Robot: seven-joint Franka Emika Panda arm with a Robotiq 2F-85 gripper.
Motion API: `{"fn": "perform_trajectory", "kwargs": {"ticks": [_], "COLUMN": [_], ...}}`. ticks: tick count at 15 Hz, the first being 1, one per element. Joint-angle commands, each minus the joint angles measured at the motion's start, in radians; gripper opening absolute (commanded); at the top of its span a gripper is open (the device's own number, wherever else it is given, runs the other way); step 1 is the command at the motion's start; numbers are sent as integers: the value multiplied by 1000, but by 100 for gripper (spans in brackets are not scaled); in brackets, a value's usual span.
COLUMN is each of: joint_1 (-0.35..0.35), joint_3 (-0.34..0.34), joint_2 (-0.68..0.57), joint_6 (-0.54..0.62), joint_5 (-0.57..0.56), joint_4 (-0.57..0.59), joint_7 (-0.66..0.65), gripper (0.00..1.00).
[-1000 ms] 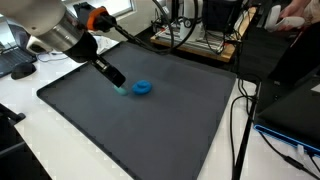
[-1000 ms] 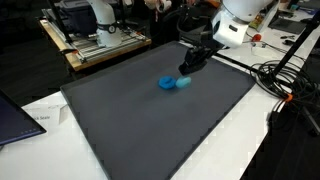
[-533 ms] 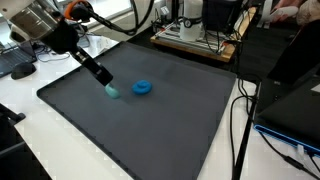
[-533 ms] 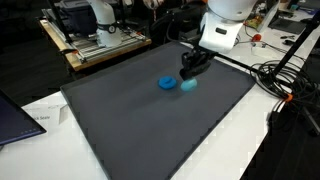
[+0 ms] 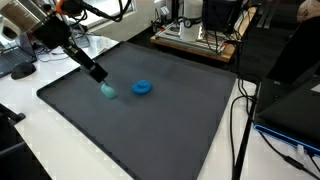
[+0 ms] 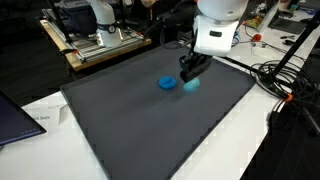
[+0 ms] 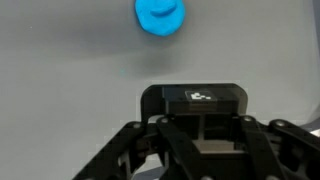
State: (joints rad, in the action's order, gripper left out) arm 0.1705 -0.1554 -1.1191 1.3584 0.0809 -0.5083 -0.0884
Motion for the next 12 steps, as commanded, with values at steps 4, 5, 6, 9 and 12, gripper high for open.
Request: {"fn": "perform_trajectory", "kwargs": {"ticks": [4, 5, 6, 9, 12], "joint_1": [27, 26, 23, 2, -17], "joint_3": [-11, -10, -7, 4, 20], "joint_2": [34, 37, 41, 53, 63], "joint_6": [-30, -26, -23, -22, -8], "joint_5": [11, 10, 6, -16, -39], "joint_4": [-17, -19, -21, -31, -37], "joint_7": [64, 68, 69, 74, 70], "gripper": [22, 22, 22, 22, 22]}}
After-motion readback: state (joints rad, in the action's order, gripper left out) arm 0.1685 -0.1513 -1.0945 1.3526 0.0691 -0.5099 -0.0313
